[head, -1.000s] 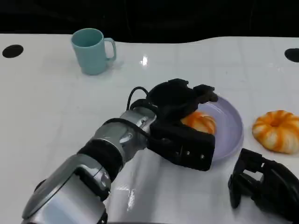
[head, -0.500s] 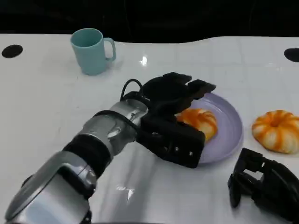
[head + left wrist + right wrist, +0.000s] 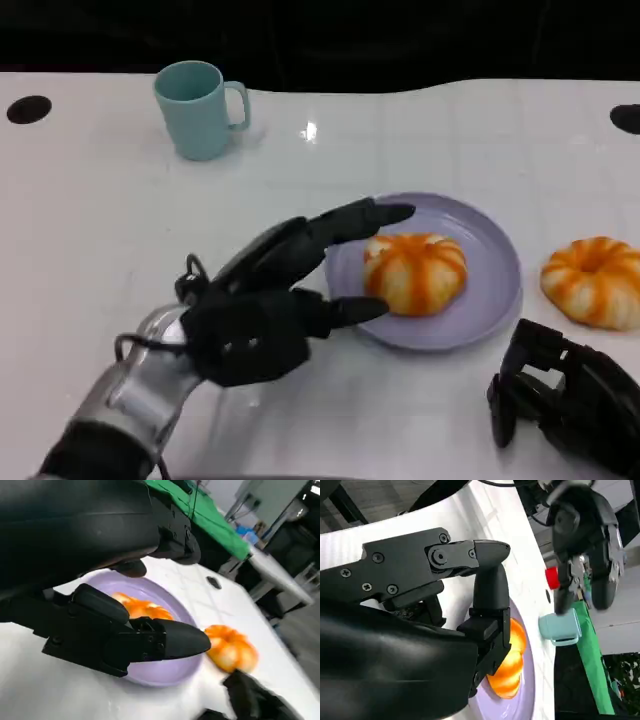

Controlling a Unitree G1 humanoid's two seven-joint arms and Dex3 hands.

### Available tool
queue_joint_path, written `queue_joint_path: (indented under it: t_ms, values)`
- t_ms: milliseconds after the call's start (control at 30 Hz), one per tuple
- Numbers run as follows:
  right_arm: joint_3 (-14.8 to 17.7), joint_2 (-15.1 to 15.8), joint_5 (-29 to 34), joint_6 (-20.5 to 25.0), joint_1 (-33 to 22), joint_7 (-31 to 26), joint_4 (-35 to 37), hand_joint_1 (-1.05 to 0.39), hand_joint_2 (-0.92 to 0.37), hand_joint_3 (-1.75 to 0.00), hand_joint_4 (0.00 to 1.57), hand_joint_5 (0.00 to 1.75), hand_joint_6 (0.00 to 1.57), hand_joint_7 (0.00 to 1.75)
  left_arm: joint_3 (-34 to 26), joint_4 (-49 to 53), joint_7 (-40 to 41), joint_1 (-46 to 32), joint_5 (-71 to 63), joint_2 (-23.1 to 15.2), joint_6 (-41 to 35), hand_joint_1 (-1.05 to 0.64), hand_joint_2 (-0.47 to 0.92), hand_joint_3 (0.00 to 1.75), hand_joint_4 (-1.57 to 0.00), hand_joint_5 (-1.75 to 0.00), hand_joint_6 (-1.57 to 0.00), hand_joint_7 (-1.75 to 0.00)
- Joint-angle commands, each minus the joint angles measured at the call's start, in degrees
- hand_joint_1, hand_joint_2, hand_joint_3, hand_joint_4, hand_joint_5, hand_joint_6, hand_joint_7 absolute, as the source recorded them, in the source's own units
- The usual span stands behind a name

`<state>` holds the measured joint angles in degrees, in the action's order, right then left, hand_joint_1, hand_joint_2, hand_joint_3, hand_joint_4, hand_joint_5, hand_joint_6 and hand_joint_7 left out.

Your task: Grasp the bread from the table and place it into the plate.

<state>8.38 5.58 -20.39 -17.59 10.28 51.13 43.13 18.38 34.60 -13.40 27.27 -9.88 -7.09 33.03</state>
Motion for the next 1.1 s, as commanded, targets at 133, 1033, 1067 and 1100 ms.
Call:
queue_joint_path:
  t_ms: [133,1033,1067,1100]
  values:
    - [0.14,0.32,0.03,0.49,-1.79,-0.02,-0.52,-0.58,-0.92,-0.28,0.74,1.75,0.59,1.65,-6.78,-5.34,-7.10,-9.98,15.34,2.43,3.93,-0.70,0.92,0.44,-0.39,-1.16,-0.48,-0.72]
    - [-0.46,0.26,1.35,3.12,-2.56,-3.38,-3.14,-0.57,-0.92,-0.21,0.79,1.75,0.71,1.54,-19.73,-21.93,-27.53,-33.67,44.95,7.77,-20.12,-0.77,0.92,0.25,-0.92,-1.75,-0.72,-1.75]
    - [-0.57,0.36,1.46,3.28,-2.55,-3.56,-3.31,-0.57,-0.92,-0.21,0.79,1.75,0.71,1.54,-20.18,-21.94,-27.92,-33.85,45.54,8.09,-20.82,-0.77,0.92,0.25,-0.93,-1.75,-0.72,-1.74]
    - [-0.63,0.40,1.51,3.21,-2.56,-3.66,-3.37,-0.57,-0.92,-0.21,0.79,1.75,0.71,1.53,-20.53,-21.97,-28.21,-33.94,45.90,8.33,-21.34,-0.77,0.92,0.24,-0.94,-1.75,-0.73,-1.74]
